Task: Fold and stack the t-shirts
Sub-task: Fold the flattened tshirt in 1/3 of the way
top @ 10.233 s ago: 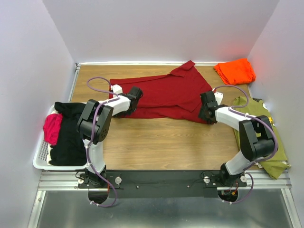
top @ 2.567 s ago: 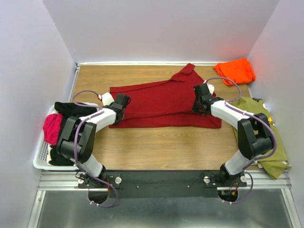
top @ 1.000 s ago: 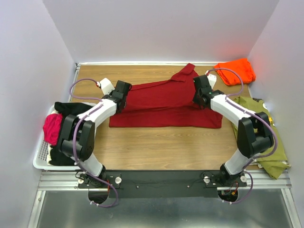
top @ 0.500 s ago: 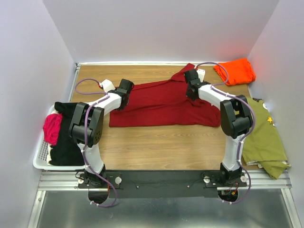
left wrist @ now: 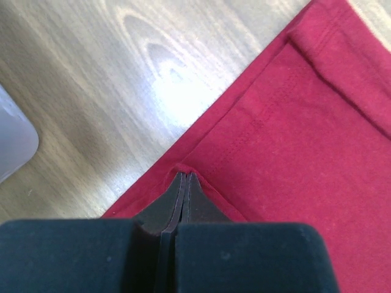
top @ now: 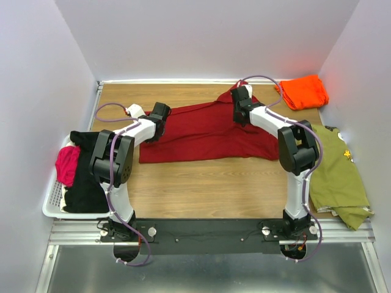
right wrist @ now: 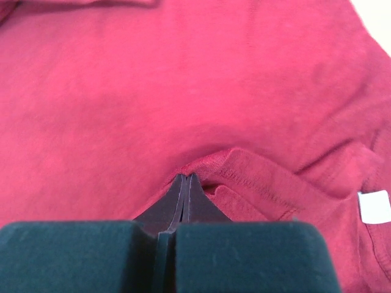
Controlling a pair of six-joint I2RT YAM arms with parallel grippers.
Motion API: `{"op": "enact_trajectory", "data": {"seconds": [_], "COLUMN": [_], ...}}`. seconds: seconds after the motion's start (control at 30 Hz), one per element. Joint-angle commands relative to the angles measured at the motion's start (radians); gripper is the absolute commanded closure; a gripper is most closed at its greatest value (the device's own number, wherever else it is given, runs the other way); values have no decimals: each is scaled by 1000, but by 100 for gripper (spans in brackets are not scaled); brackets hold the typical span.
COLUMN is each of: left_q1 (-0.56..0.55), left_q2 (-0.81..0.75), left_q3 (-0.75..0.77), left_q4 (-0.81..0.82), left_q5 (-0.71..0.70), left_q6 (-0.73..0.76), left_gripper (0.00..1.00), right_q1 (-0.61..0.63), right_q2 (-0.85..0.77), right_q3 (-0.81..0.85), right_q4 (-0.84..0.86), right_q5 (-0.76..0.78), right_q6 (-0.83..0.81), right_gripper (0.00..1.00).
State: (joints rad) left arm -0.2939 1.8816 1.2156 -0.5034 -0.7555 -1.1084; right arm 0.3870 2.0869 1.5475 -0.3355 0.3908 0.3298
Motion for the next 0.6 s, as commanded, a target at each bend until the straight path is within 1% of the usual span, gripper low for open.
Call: {"op": "enact_trajectory", "data": {"seconds": [0.0,0.1,0.13,0.2,0.23,0.3,0.33,0.4,0.43,0.5,0.53,0.57], "left_q1": [10,10,10,10,12,10,10,10,10,10,10,12], "left_q2": [-32,-79,-99,-114,-124,-128,-131,-134,-137,-142,-150,-150], "left_q3": [-25,-67,-76,-97,-102,-111,-113,-117,-119,-126,-131,-136], "left_q4": [63,113,124,152,164,172,175,180,180,189,195,200], "left_q5": [-76,-73,-68,-62,-53,-50,-47,-45,-44,-44,-38,-38], "left_q6": [41,67,74,91,103,113,117,122,125,128,142,145], "left_gripper": [100,93,89,85,79,75,70,68,62,59,54,53], "right_q1": [41,43,43,43,43,43,43,44,44,46,46,47], "right_q2": [21,-8,-13,-25,-27,-22,-15,-4,2,4,5,-1], "right_q3": [25,2,-3,-15,-18,-18,-18,-15,-15,-13,-12,-13], "right_q4": [16,18,18,21,23,21,21,21,21,23,23,26], "right_q5": [-67,-86,-90,-141,-159,-174,-190,-217,-227,-233,-234,-262], "right_q6": [-143,-166,-178,-202,-219,-221,-233,-233,-239,-239,-248,-259], "right_gripper": [99,99,99,99,99,99,99,99,99,99,99,99]}}
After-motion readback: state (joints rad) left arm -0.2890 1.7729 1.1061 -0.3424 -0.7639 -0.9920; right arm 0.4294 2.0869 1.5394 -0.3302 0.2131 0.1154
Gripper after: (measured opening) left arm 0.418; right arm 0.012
